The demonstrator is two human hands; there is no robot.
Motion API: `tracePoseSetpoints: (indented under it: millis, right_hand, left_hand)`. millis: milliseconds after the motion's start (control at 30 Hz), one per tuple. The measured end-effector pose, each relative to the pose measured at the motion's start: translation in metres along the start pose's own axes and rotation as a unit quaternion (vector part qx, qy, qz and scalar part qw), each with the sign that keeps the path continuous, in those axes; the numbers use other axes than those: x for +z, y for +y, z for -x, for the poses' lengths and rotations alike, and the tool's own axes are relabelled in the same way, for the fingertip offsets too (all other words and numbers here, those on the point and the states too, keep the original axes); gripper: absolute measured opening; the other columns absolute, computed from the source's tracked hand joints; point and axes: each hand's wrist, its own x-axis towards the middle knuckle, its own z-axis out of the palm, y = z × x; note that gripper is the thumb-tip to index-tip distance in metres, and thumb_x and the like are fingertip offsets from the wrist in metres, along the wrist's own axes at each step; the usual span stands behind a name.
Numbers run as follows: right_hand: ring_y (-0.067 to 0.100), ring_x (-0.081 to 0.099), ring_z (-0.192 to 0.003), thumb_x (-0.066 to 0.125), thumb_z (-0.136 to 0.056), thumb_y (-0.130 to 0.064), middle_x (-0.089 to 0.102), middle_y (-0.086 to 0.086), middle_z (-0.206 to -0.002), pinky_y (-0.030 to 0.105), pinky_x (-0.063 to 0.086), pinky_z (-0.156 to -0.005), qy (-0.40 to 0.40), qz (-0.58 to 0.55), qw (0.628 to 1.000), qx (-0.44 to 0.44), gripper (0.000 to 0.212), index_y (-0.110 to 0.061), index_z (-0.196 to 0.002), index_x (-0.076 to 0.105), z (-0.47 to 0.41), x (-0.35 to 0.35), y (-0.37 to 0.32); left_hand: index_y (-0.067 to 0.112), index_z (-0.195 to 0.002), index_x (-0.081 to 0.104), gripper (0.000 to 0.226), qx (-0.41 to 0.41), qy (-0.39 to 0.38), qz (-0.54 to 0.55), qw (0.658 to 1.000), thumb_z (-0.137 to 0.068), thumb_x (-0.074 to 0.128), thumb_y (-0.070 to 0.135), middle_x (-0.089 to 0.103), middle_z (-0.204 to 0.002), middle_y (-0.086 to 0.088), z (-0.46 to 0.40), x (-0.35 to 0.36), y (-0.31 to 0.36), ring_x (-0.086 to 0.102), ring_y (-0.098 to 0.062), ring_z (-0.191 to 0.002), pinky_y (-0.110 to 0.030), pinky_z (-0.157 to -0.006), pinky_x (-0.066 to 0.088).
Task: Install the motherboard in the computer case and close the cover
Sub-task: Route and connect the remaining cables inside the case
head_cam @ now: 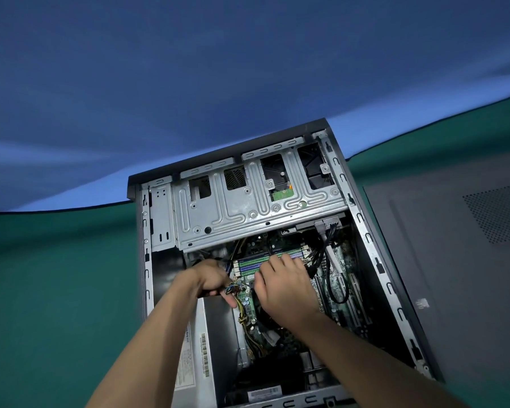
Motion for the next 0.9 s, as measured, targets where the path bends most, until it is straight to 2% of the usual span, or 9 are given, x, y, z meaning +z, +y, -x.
tracePoseSetpoints:
  millis: [100,167,233,367,433,533,700,833,900]
  right_hand:
    - [0.016,0.054,-0.064,0.035,-0.085,-0.034,0.06,-0.002,-0.067,0.028,0.047,-0.064,0.006,0.0,1.0,0.0,0.038,-0.019,-0.069,0.066,0.001,0.001,0.0]
    - [0.015,0.054,-0.064,0.035,-0.085,-0.034,0.06,-0.003,-0.067,0.028,0.047,-0.063,0.005,-0.001,1.0,0.0,0.038,-0.019,-0.069,0.066,0.001,0.001,0.0]
    - [0.015,0.054,-0.063,0.035,-0.085,-0.034,0.06,-0.003,-0.066,0.027,0.047,-0.063,0.007,0.002,1.0,-0.002,0.038,-0.019,-0.068,0.066,0.0,0.001,0.0]
    - [0.015,0.054,-0.063,0.035,-0.084,-0.034,0.06,-0.003,-0.066,0.027,0.047,-0.062,0.007,0.006,1.0,-0.003,0.039,-0.019,-0.068,0.067,0.0,0.0,0.0]
    - [0.016,0.054,-0.063,0.035,-0.084,-0.034,0.06,-0.002,-0.067,0.027,0.047,-0.063,0.005,0.006,1.0,-0.005,0.04,-0.019,-0.068,0.067,0.001,0.0,0.0]
    - [0.016,0.055,-0.063,0.034,-0.085,-0.034,0.06,-0.002,-0.067,0.027,0.048,-0.063,0.005,0.011,1.0,-0.005,0.04,-0.019,-0.068,0.068,0.001,-0.002,0.0]
    - [0.014,0.055,-0.063,0.035,-0.084,-0.034,0.06,-0.003,-0.066,0.027,0.049,-0.062,0.002,0.005,1.0,-0.006,0.04,-0.019,-0.069,0.068,0.001,-0.003,0.0]
    - [0.014,0.055,-0.063,0.035,-0.084,-0.034,0.06,-0.003,-0.067,0.027,0.049,-0.063,-0.005,0.006,1.0,-0.004,0.04,-0.019,-0.069,0.068,0.001,-0.003,0.0]
    - [0.014,0.055,-0.063,0.034,-0.084,-0.034,0.06,-0.003,-0.066,0.027,0.049,-0.063,-0.006,0.008,1.0,-0.003,0.04,-0.02,-0.069,0.068,0.0,-0.002,-0.001]
  left_hand:
    - [-0.012,-0.115,0.057,0.028,-0.009,-0.016,0.013,1.0,-0.092,0.057,0.005,0.052,-0.034,0.001,0.003,-0.001,0.001,0.039,-0.001,-0.026,-0.011,-0.036,0.029]
    - [-0.011,-0.116,0.057,0.029,-0.01,-0.006,0.008,1.0,-0.092,0.057,0.004,0.059,-0.041,-0.001,0.003,-0.001,0.002,0.043,-0.001,-0.027,-0.011,-0.038,0.032]
    - [-0.011,-0.116,0.058,0.029,-0.013,0.027,0.026,0.999,-0.092,0.056,0.004,0.072,-0.071,-0.014,0.0,-0.001,0.001,0.046,-0.002,-0.027,-0.014,-0.046,0.038]
    - [-0.001,-0.11,0.066,0.028,-0.003,0.007,-0.007,1.0,-0.085,0.069,0.012,0.066,-0.051,0.005,0.002,-0.001,-0.001,0.045,0.001,-0.037,-0.011,-0.044,0.035]
    - [0.01,-0.103,0.071,0.03,0.017,0.014,-0.036,0.999,-0.074,0.079,0.013,0.07,-0.064,0.009,0.004,-0.002,0.0,0.046,-0.003,-0.049,-0.011,-0.046,0.035]
    - [0.003,-0.105,0.071,0.026,0.013,0.022,-0.054,0.998,-0.08,0.072,0.008,0.072,-0.089,-0.007,0.001,-0.001,0.0,0.039,-0.003,-0.042,-0.013,-0.043,0.032]
    - [0.003,-0.095,0.068,0.013,-0.004,0.052,-0.044,0.998,-0.083,0.069,0.007,0.054,-0.041,0.007,-0.002,0.001,0.0,0.039,-0.007,-0.042,-0.015,-0.046,0.034]
    - [0.0,-0.101,0.066,0.019,-0.024,0.042,-0.054,0.997,-0.083,0.07,0.004,0.073,-0.07,-0.006,-0.005,0.003,-0.001,0.043,0.001,-0.041,-0.015,-0.042,0.028]
    - [-0.009,-0.107,0.061,0.023,-0.041,0.04,-0.04,0.998,-0.086,0.065,-0.001,0.068,-0.076,-0.011,-0.008,0.004,-0.002,0.051,0.012,-0.045,-0.013,-0.038,0.028]
